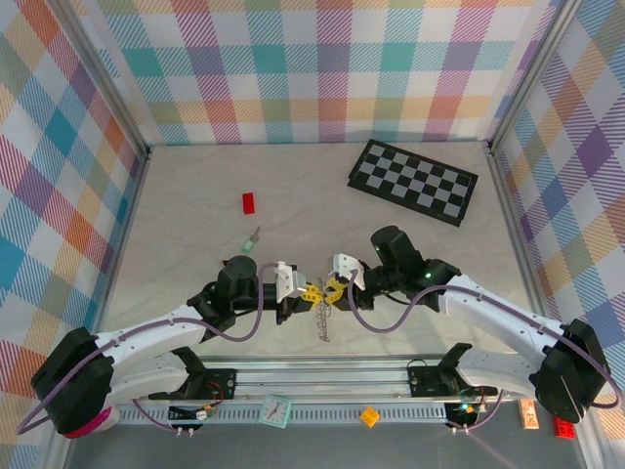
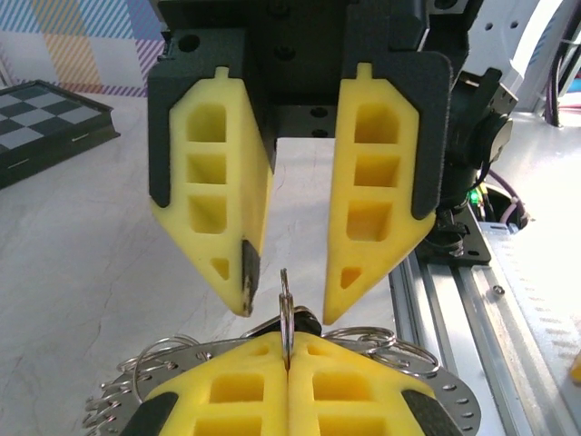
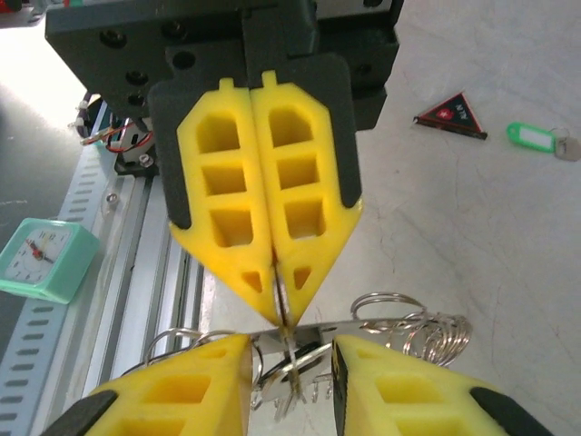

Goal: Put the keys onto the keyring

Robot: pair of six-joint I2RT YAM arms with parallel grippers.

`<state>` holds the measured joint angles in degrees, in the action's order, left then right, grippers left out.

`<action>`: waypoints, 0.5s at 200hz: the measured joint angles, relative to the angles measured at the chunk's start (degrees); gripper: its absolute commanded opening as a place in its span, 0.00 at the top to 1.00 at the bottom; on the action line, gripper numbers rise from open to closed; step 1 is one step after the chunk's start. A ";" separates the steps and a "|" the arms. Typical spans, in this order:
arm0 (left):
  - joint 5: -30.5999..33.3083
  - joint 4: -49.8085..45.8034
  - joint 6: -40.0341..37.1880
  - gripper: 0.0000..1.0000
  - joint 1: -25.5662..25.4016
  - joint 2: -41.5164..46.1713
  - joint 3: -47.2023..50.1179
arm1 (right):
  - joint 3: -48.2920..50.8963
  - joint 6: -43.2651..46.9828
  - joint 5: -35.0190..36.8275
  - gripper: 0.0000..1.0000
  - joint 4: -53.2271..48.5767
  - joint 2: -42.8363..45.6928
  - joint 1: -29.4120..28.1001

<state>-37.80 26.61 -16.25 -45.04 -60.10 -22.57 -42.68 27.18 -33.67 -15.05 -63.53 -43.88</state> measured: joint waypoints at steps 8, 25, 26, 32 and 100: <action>-0.17 0.50 0.20 1.00 0.02 0.00 0.15 | 0.00 -0.07 -0.02 0.73 0.42 0.00 0.00; -0.57 1.55 0.42 1.00 0.00 0.00 0.39 | 0.00 -0.31 -0.11 0.77 1.20 0.00 0.00; -0.59 1.62 0.42 1.00 0.00 0.00 0.42 | 0.00 -0.33 -0.11 0.77 1.25 0.00 0.00; -0.70 2.16 0.55 1.00 0.00 0.00 0.59 | 0.00 -0.37 -0.37 0.81 1.53 -0.02 0.00; 1.40 2.38 1.75 0.70 0.07 1.11 1.31 | -0.57 0.72 -1.18 1.00 -1.70 -0.28 0.00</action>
<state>-36.40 28.99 -14.50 -44.97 -58.98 -21.26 -43.24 27.90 -34.85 -16.75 -63.81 -43.88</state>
